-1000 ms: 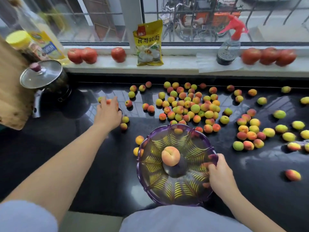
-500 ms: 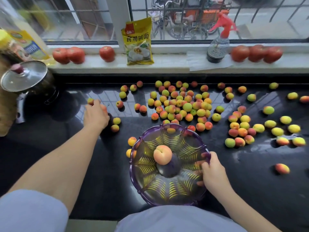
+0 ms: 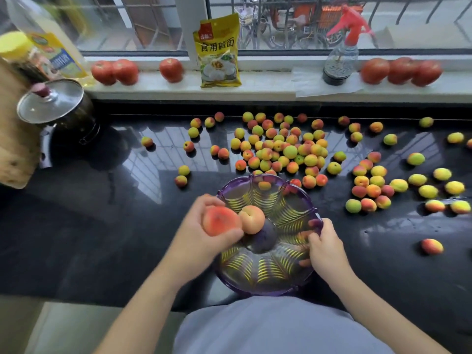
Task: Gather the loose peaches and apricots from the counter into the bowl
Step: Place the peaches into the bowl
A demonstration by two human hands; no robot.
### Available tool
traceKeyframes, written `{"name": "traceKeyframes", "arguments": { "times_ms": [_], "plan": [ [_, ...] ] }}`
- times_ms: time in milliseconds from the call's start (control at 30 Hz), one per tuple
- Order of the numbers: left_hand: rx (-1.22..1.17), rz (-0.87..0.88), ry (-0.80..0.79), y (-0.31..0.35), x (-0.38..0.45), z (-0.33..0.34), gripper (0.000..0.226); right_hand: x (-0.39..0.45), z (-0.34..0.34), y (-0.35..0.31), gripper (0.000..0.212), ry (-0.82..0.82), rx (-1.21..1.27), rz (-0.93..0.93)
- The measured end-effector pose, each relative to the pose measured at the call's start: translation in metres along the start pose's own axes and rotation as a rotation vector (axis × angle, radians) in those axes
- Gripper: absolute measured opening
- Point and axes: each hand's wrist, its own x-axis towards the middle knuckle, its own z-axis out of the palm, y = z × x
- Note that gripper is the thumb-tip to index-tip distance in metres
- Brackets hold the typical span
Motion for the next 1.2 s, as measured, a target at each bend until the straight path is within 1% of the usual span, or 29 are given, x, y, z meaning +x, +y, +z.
{"name": "traceKeyframes", "arguments": {
  "times_ms": [67, 100, 200, 233, 300, 433, 567, 633, 733, 800, 900, 933, 1000, 1067, 1100, 1133, 1200],
  "plan": [
    [0.222, -0.013, -0.076, -0.006, -0.004, 0.027, 0.056, 0.000, 0.000, 0.001, 0.014, -0.002, 0.007, 0.001],
    [0.320, 0.008, -0.129, -0.009, -0.003, 0.040, 0.056, 0.000, 0.000, 0.002, 0.014, -0.001, 0.014, -0.001],
    [0.583, 0.172, -0.294, -0.016, 0.006, 0.075, 0.056, 0.000, -0.002, 0.003, 0.015, -0.008, 0.022, -0.017],
    [0.664, 0.241, -0.326, -0.017, 0.011, 0.085, 0.057, 0.000, -0.003, 0.004, 0.015, -0.014, 0.020, -0.023],
    [0.781, 0.386, -0.340, -0.021, 0.021, 0.100, 0.059, 0.000, -0.003, 0.005, 0.015, -0.024, 0.008, -0.029],
    [0.933, 0.653, -0.374, -0.024, 0.043, 0.113, 0.058, 0.002, -0.004, 0.011, 0.013, -0.009, -0.025, -0.045],
    [1.181, 0.851, -0.389, -0.031, 0.061, 0.119, 0.056, 0.004, -0.005, 0.012, 0.015, -0.012, -0.041, -0.056],
    [1.276, 0.843, -0.371, -0.033, 0.064, 0.120, 0.053, 0.006, -0.004, 0.010, 0.014, -0.022, -0.064, -0.061],
    [1.310, 0.684, -0.375, -0.035, 0.062, 0.117, 0.055, 0.008, -0.003, 0.007, 0.012, -0.029, -0.116, -0.059],
    [1.281, 0.641, -0.369, -0.034, 0.059, 0.108, 0.062, 0.009, -0.002, 0.006, 0.013, -0.024, -0.131, -0.050],
    [1.129, 0.557, -0.307, -0.024, 0.065, 0.075, 0.067, 0.010, -0.002, 0.007, 0.015, -0.031, -0.143, -0.038],
    [1.100, 0.510, -0.325, -0.022, 0.070, 0.061, 0.065, 0.011, -0.002, 0.007, 0.016, -0.031, -0.145, -0.032],
    [1.124, 0.412, -0.476, -0.020, 0.075, 0.038, 0.066, 0.012, 0.000, 0.006, 0.015, -0.031, -0.147, -0.024],
    [1.234, 0.365, -0.628, -0.025, 0.078, 0.031, 0.081, 0.012, -0.001, 0.007, 0.013, -0.023, -0.134, -0.019],
    [1.273, 0.360, -0.645, -0.029, 0.078, 0.031, 0.084, 0.013, 0.000, 0.007, 0.012, -0.022, -0.132, -0.020],
    [1.300, 0.383, -0.626, -0.035, 0.078, 0.035, 0.081, 0.012, 0.000, 0.007, 0.012, -0.024, -0.132, -0.019],
    [1.352, 0.521, -0.522, -0.041, 0.078, 0.045, 0.064, 0.012, -0.001, 0.007, 0.012, -0.029, -0.127, -0.020]
  ]
}}
